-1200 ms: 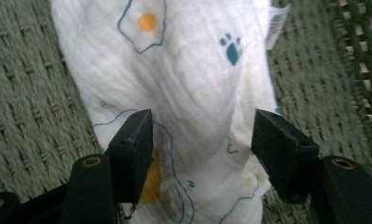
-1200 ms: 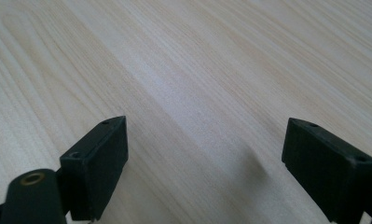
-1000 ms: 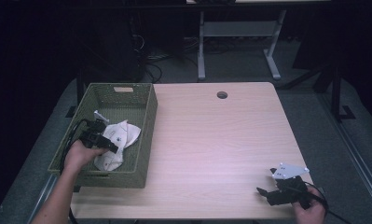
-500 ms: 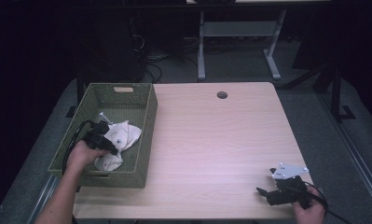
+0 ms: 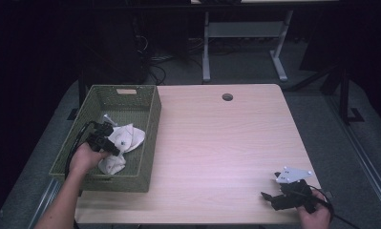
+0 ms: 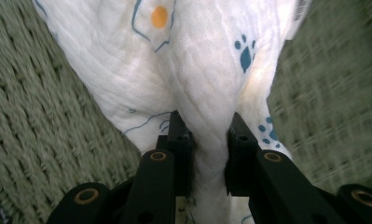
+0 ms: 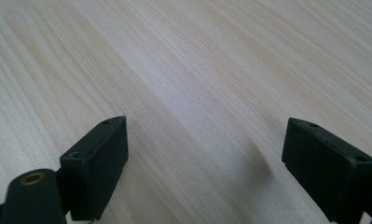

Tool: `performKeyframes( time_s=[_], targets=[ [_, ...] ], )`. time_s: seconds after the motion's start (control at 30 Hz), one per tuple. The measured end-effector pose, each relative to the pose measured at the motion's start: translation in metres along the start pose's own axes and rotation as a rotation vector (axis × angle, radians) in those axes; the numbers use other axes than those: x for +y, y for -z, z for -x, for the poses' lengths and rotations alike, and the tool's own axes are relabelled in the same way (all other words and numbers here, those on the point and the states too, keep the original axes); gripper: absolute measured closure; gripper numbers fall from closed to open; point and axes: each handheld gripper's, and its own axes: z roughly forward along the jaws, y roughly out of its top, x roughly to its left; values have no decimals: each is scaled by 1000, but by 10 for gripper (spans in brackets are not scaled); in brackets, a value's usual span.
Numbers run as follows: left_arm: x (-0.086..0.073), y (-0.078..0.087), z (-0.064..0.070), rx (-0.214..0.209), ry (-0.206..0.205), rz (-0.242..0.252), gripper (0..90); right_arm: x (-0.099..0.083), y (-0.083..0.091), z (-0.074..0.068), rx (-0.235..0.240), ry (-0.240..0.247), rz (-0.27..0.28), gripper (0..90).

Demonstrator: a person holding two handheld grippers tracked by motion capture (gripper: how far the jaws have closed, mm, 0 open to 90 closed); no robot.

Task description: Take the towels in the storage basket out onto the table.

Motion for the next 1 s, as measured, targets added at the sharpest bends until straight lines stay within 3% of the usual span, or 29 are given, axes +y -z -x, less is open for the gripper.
performKeyframes(
  time_s=[0.1,0.23,0.3,0.33,0.43,0.5,0.57,0.6,0.73,1.0],
  targets=[
    [3,8,2,-12,19,41,762,0,0,0,-2,3,1,140],
    [2,20,2,-63,46,121,762,-1,2,2,-7,-9,9,140],
    [1,22,2,-63,45,130,761,-2,4,2,-11,-21,9,140],
    [1,25,3,-66,47,140,761,-3,5,4,-18,-2,8,140],
    [-2,32,3,-99,46,174,760,-2,6,3,-18,-24,21,140],
    [-3,37,3,-111,45,183,760,-2,7,2,-22,-29,23,140],
    [-4,42,3,-114,42,195,759,-2,7,4,-32,1,18,140],
    [-5,45,3,-122,42,205,758,-2,7,2,-28,-32,30,140],
    [-9,54,1,-161,46,242,758,-2,9,3,-37,-28,35,140],
    [-12,63,-2,-188,48,259,758,-3,13,5,-46,-33,55,140]
  ],
)
